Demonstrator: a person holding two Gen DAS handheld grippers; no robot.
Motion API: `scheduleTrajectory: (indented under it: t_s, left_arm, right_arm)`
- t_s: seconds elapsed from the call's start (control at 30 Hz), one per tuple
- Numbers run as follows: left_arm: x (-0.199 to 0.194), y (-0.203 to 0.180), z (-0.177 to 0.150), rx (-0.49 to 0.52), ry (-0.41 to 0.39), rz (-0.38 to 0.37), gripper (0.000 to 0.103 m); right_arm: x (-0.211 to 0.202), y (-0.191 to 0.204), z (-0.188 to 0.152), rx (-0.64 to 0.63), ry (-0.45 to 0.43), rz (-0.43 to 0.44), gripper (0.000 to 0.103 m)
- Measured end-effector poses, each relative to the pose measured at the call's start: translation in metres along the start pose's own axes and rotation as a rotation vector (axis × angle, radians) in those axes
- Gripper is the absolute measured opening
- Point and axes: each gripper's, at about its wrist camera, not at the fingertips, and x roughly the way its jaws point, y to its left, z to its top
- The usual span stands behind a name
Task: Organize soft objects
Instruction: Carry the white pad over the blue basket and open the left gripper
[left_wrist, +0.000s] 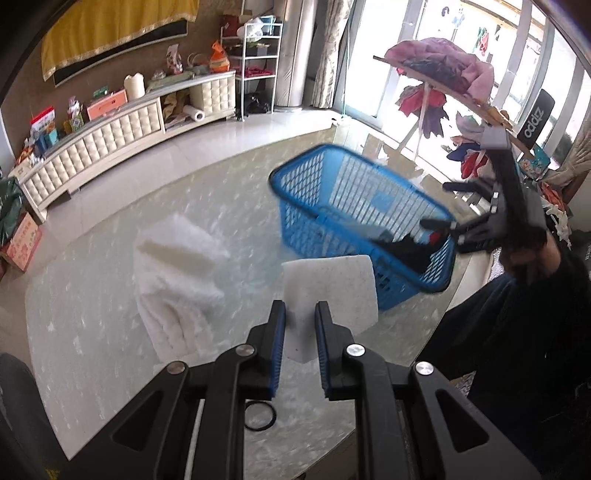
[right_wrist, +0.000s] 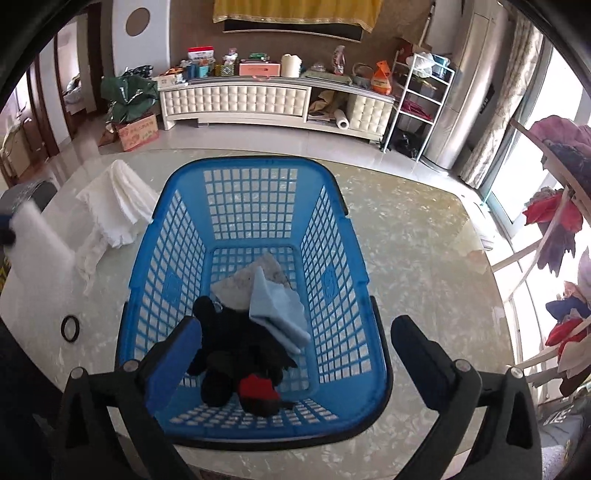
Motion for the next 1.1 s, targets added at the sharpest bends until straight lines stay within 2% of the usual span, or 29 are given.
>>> scheduleTrajectory:
  t_s: [0.23,0.5,0.77,1.1]
  left_arm:
    - [0.000,-0.034,0.044,0.048,-0.023,0.006,0.014]
    - [0.035,-0.061,0.085,0.066,-0.014,-0.007,0.015]
    - [0.089,-0.066,0.106,0.066,0.058,-0.019,0.014]
    - [0.150,-0.059,0.117,0.124,0.164,0.019,0.015]
  right_arm:
    - [0.008,-0.017,-0.011,0.061,0.019,0.045,0.103]
    - [0.008,-0.034,-0.024,0.120,0.025,0.059,0.103]
    - [0.011,-0.038,-0.027,0.128,0.026,0.075,0.103]
    - [0.026,-0.047,-0.028,0.147,0.076,0.092,0.103]
